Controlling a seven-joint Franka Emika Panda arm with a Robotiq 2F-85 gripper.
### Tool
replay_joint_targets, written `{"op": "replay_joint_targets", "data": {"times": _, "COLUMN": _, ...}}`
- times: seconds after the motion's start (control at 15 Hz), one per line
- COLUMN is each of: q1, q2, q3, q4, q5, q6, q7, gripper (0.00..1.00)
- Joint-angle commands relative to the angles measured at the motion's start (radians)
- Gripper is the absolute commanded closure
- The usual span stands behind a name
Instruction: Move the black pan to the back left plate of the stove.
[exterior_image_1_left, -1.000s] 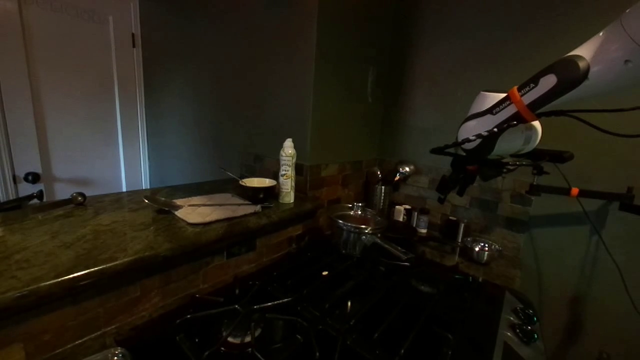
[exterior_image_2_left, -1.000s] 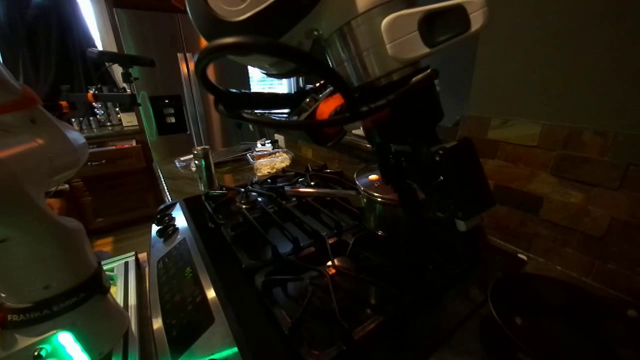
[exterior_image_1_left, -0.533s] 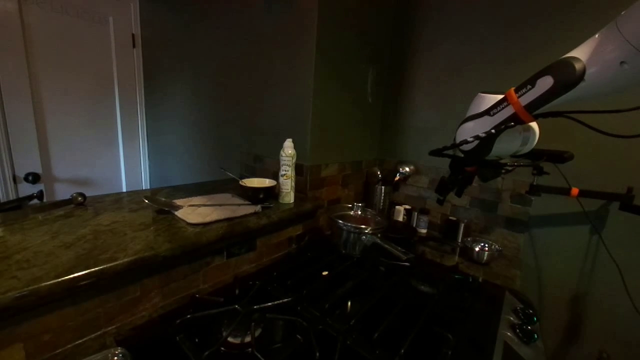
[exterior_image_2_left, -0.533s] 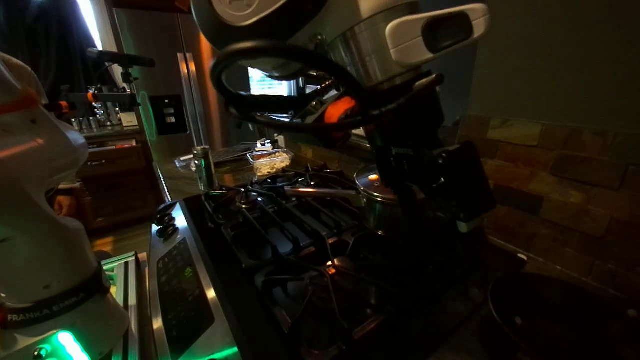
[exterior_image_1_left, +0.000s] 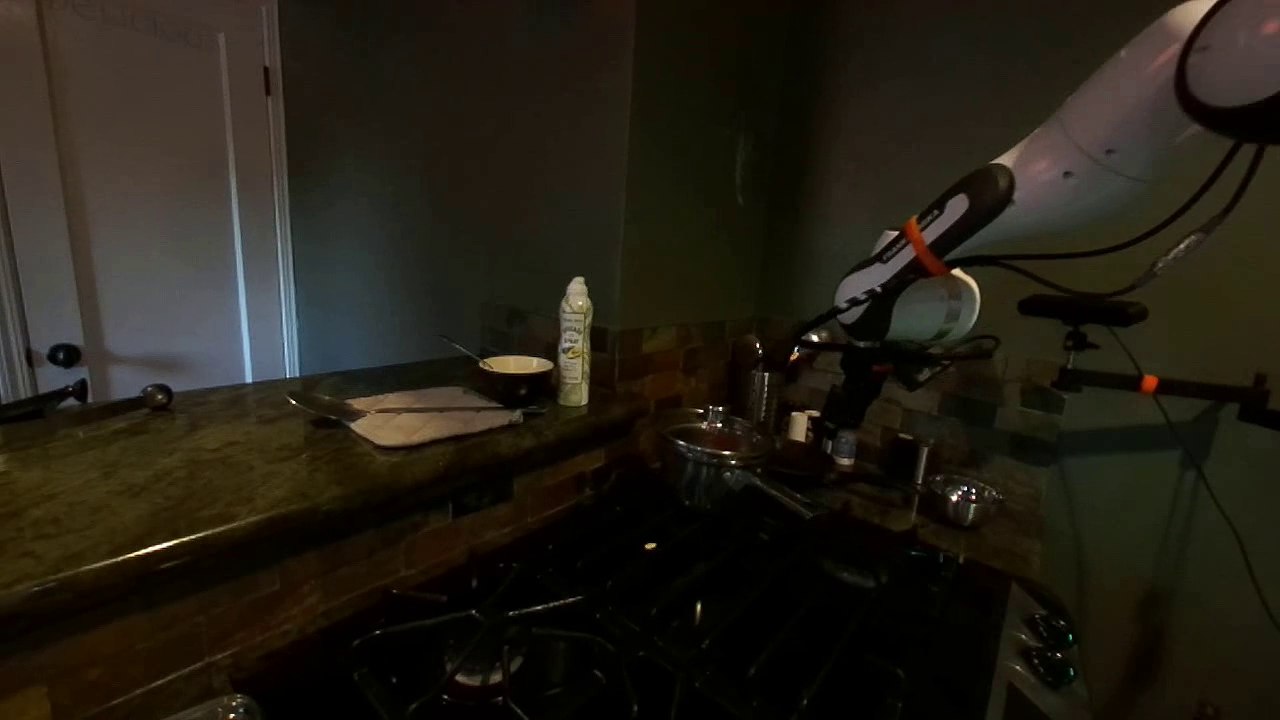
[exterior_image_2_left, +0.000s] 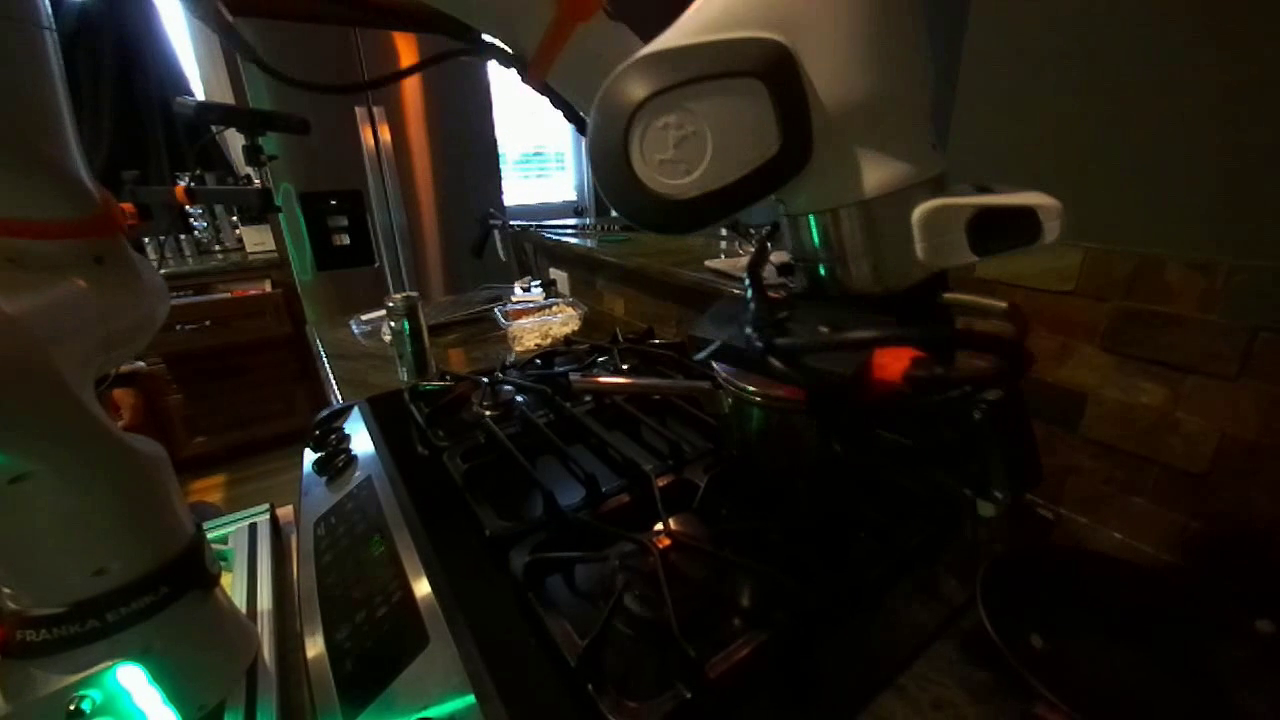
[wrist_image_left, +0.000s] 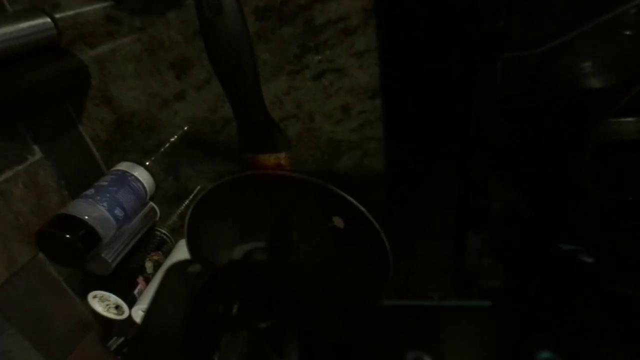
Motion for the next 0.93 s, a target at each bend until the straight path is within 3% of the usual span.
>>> {"op": "replay_joint_targets", "data": {"times": 0.0, "q1": -0.101, "q2": 0.195, "q3": 0.065, "q4": 0.187, "q5": 0.112, "q6": -0.054, "q7": -0.163, "gripper": 0.00}}
{"op": "replay_joint_targets", "data": {"times": 0.13, "q1": -0.158, "q2": 0.238, "q3": 0.104, "q4": 0.250, "q5": 0.148, "q6": -0.116, "q7": -0.189, "gripper": 0.00}}
{"op": "replay_joint_targets", "data": {"times": 0.2, "q1": -0.126, "q2": 0.179, "q3": 0.090, "q4": 0.161, "q5": 0.082, "q6": -0.034, "q7": -0.121, "gripper": 0.00}}
{"op": "replay_joint_targets", "data": {"times": 0.33, "q1": -0.161, "q2": 0.225, "q3": 0.107, "q4": 0.219, "q5": 0.101, "q6": -0.076, "q7": -0.147, "gripper": 0.00}}
{"op": "replay_joint_targets", "data": {"times": 0.87, "q1": -0.214, "q2": 0.384, "q3": 0.114, "q4": 0.311, "q5": 0.042, "q6": 0.007, "q7": -0.143, "gripper": 0.00}}
